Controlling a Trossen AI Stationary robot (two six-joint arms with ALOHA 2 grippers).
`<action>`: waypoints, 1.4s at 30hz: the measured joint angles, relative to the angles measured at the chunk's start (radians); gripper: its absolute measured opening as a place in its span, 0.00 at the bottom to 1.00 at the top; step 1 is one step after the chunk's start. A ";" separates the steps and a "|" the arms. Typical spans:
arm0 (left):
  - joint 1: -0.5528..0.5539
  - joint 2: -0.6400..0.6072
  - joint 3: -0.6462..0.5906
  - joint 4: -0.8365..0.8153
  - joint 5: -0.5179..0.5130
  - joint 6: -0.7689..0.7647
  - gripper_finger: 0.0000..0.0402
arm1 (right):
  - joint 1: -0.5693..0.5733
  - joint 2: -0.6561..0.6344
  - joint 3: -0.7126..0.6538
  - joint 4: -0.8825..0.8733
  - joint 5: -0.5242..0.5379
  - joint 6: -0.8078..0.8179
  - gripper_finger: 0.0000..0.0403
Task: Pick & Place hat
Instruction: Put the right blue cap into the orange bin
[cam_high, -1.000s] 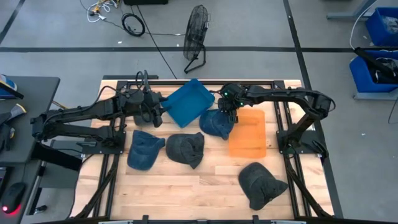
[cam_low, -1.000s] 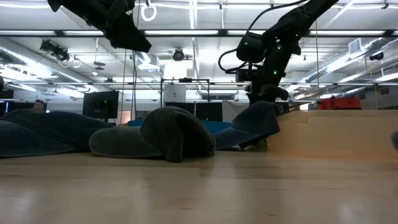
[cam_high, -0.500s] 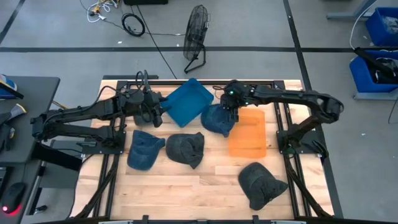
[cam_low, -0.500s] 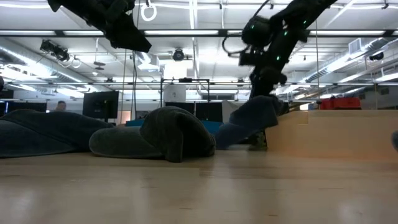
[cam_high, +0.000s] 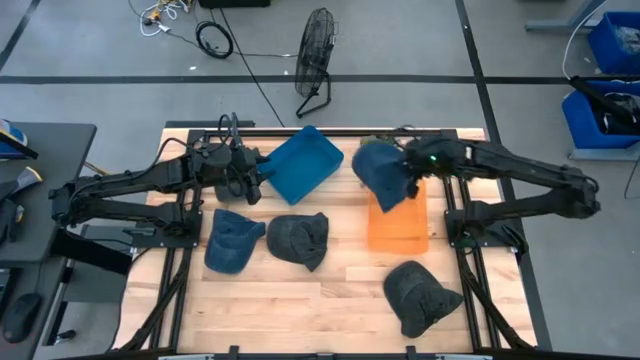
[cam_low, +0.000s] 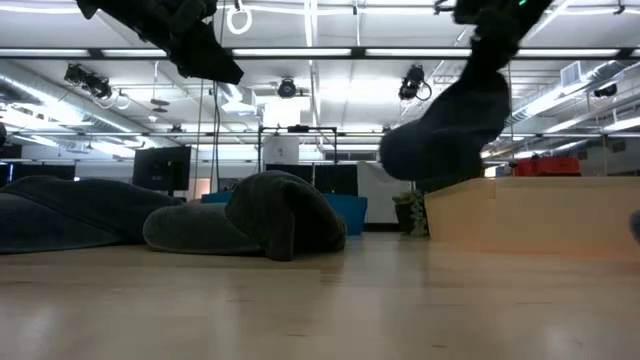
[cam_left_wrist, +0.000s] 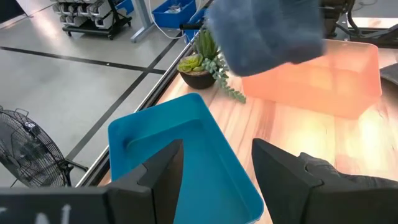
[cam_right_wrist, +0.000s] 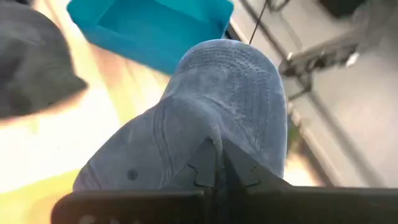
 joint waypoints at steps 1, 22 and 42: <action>0.000 0.000 0.000 0.000 0.000 0.000 0.49 | 0.017 -0.020 0.000 -0.035 -0.001 0.068 0.02; 0.000 0.000 0.000 0.000 0.000 -0.002 0.49 | 0.189 -0.017 -0.007 -0.331 0.115 0.969 0.02; 0.000 0.000 0.000 0.000 0.000 0.000 0.49 | 0.192 0.128 -0.204 -0.025 0.121 1.079 0.06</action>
